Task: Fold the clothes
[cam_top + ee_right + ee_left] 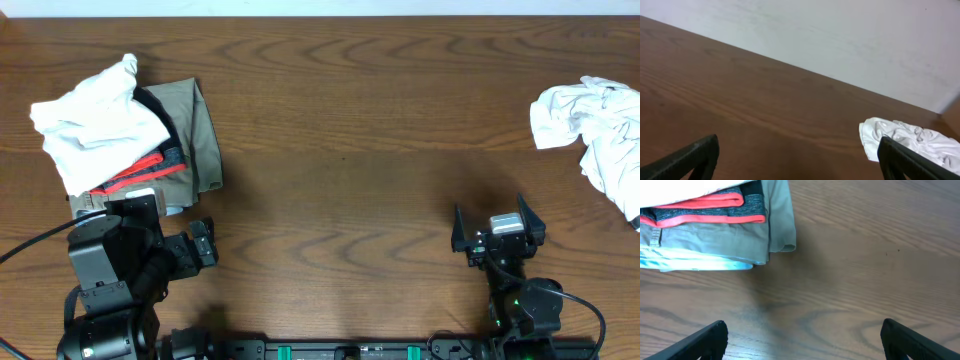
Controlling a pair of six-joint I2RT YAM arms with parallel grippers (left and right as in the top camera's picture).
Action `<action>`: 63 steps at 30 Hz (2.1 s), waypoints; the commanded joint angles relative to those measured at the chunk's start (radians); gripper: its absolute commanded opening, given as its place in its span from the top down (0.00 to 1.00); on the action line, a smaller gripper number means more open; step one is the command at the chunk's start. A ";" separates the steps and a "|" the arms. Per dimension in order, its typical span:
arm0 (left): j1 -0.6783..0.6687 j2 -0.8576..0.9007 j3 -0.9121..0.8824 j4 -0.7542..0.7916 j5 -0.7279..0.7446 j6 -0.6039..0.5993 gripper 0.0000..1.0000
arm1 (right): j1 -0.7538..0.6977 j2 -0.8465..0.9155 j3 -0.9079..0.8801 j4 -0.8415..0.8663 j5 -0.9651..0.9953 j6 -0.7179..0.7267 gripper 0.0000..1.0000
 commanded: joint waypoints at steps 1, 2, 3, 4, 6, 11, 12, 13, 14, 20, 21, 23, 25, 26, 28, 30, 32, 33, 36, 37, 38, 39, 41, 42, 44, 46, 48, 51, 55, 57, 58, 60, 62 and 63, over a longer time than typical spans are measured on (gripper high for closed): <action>0.002 -0.001 0.002 -0.002 0.013 -0.009 0.02 | 0.000 -0.005 -0.001 -0.006 -0.014 -0.005 0.01; 0.002 -0.001 0.002 -0.002 0.013 -0.009 0.02 | 0.000 -0.005 -0.001 -0.006 -0.014 -0.005 0.01; 0.002 -0.001 0.002 -0.002 0.013 -0.009 0.02 | 0.000 -0.005 -0.001 -0.006 -0.014 -0.005 0.01; 0.002 -0.001 0.002 -0.002 0.013 -0.009 0.02 | 0.000 -0.005 -0.001 -0.006 -0.014 -0.005 0.01; 0.002 -0.002 0.002 -0.002 0.013 -0.009 0.02 | 0.000 -0.005 -0.001 -0.006 -0.014 -0.005 0.01; 0.002 -0.050 -0.002 -0.022 -0.066 0.010 0.02 | 0.000 -0.005 -0.001 -0.006 -0.014 -0.005 0.01; -0.001 -0.070 -0.009 -0.020 -0.074 0.010 0.02 | 0.000 -0.005 -0.001 -0.006 -0.014 -0.005 0.01; -0.008 -0.092 -0.019 -0.016 -0.074 0.010 0.02 | 0.000 -0.005 -0.001 -0.006 -0.014 -0.005 0.01; -0.020 -0.117 -0.034 -0.006 -0.077 0.010 0.02 | 0.000 -0.005 -0.001 -0.006 -0.014 -0.005 0.01; -0.135 -0.328 -0.229 0.201 -0.146 0.010 0.02 | 0.000 -0.005 -0.001 -0.006 -0.014 -0.005 0.01; -0.136 -0.367 -0.271 0.244 -0.145 0.009 0.02 | 0.000 -0.005 -0.001 -0.006 -0.014 -0.005 0.01; -0.136 -0.426 -0.345 0.321 -0.150 0.010 0.02 | 0.000 -0.005 -0.001 -0.006 -0.014 -0.005 0.01; -0.136 -0.481 -0.428 0.412 -0.150 0.010 0.02 | 0.000 -0.005 -0.001 -0.006 -0.014 -0.005 0.01; -0.136 -0.507 -0.472 0.464 -0.153 0.010 0.02 | 0.000 -0.005 -0.001 -0.006 -0.014 -0.005 0.01; -0.136 -0.545 -0.542 0.553 -0.153 0.010 0.02 | 0.000 -0.005 -0.001 -0.006 -0.014 -0.005 0.01; -0.137 -0.583 -0.618 0.658 -0.153 0.010 0.02 | 0.000 -0.005 -0.001 -0.006 -0.014 -0.005 0.01; -0.141 -0.616 -0.683 0.755 -0.154 0.010 0.02 | 0.000 -0.005 -0.001 -0.006 -0.014 -0.005 0.01; -0.146 -0.634 -0.718 0.810 -0.167 0.010 0.02 | 0.000 -0.005 -0.001 -0.006 -0.014 -0.005 0.01; -0.165 -0.631 -0.786 0.953 -0.214 0.010 0.02 | 0.000 -0.005 -0.001 -0.006 -0.014 -0.005 0.01; -0.172 -0.631 -0.801 0.989 -0.248 0.010 0.02 | 0.000 -0.005 -0.001 -0.006 -0.014 -0.005 0.01; -0.182 -0.631 -0.816 1.026 -0.286 0.010 0.02 | 0.000 -0.005 -0.001 -0.006 -0.014 -0.005 0.01; -0.190 -0.631 -0.828 1.052 -0.328 0.010 0.02 | 0.000 -0.005 -0.001 -0.006 -0.014 -0.005 0.01; -0.201 -0.631 -0.843 1.069 -0.384 0.010 0.02 | 0.000 -0.005 -0.001 -0.006 -0.014 -0.005 0.01; -0.204 -0.631 -0.851 1.069 -0.402 0.010 0.02 | 0.000 -0.005 -0.001 -0.006 -0.014 -0.005 0.01; -0.211 -0.631 -0.867 1.048 -0.415 0.010 0.02 | 0.000 -0.005 -0.001 -0.006 -0.014 -0.005 0.01; -0.218 -0.631 -0.867 0.974 -0.412 0.008 0.02 | 0.000 -0.005 -0.001 -0.006 -0.014 -0.005 0.01; -0.222 -0.631 -0.867 0.926 -0.393 -0.002 0.02 | 0.000 -0.005 -0.001 -0.006 -0.014 -0.005 0.01; -0.222 -0.631 -0.866 0.924 -0.337 -0.002 0.02 | 0.000 -0.005 -0.001 -0.006 -0.014 -0.005 0.01; -0.222 -0.631 -0.866 0.922 -0.324 -0.001 0.02 | 0.000 -0.005 -0.001 -0.006 -0.014 -0.005 0.01; -0.222 -0.631 -0.866 0.922 -0.324 -0.002 0.02 | 0.000 -0.005 -0.001 -0.006 -0.014 -0.005 0.01; -0.222 -0.630 -0.866 0.922 -0.324 -0.002 0.02 | 0.000 -0.005 -0.001 -0.006 -0.014 -0.005 0.01; -0.222 -0.629 -0.866 0.922 -0.324 -0.002 0.02 | 0.000 -0.005 -0.001 -0.006 -0.014 -0.005 0.01; -0.222 -0.629 -0.866 0.922 -0.324 -0.002 0.02 | 0.000 -0.005 -0.001 -0.006 -0.014 -0.005 0.01; -0.222 -0.629 -0.866 0.922 -0.324 -0.002 0.02 | 0.000 -0.005 -0.001 -0.006 -0.014 -0.005 0.01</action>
